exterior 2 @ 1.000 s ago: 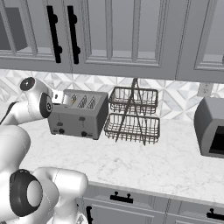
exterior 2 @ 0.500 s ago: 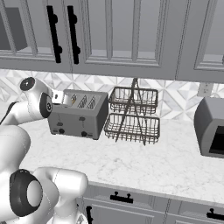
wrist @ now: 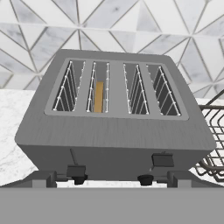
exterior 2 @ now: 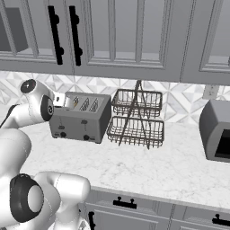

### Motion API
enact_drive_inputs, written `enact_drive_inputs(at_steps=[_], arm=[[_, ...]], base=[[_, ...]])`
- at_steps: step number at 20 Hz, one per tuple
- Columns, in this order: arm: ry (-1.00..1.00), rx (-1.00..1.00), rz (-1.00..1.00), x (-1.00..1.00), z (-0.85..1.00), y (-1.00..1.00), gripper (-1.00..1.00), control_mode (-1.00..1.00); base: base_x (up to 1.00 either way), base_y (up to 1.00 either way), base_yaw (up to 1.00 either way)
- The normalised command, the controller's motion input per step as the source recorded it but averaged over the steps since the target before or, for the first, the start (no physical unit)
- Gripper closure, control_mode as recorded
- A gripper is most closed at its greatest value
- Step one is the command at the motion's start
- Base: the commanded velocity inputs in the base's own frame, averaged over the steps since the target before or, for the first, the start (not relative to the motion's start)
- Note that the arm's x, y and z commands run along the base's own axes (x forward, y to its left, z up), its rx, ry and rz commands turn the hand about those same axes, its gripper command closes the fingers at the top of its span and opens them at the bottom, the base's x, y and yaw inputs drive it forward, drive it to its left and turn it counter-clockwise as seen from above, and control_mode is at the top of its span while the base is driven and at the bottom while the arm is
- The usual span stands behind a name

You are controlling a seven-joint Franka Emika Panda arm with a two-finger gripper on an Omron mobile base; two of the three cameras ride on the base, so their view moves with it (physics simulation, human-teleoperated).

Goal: Start the toaster. Once the lever pops up, take the bread to the plate on the dining counter.

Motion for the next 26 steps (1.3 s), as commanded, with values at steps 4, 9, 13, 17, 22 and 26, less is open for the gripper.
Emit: enact_drive_inputs(at_steps=[4, 9, 13, 17, 22, 26], arm=[[0.0, 0.0, 0.0, 0.0, 0.0, 0.0, -1.0, -1.0], [0.0, 0.0, 0.0, 0.0, 0.0, 0.0, -1.0, -1.0], [0.0, 0.0, 0.0, 0.0, 0.0, 0.0, -1.0, -1.0], [0.0, 0.0, 0.0, 0.0, 0.0, 0.0, -1.0, -1.0], [0.0, 0.0, 0.0, 0.0, 0.0, 0.0, -1.0, -1.0], [0.0, 0.0, 0.0, 0.0, 0.0, 0.0, -1.0, -1.0]], base=[[0.0, 0.0, 0.0], [0.0, 0.0, 0.0], [0.0, 0.0, 0.0], [0.0, 0.0, 0.0], [0.0, 0.0, 0.0], [0.0, 0.0, 0.0]])
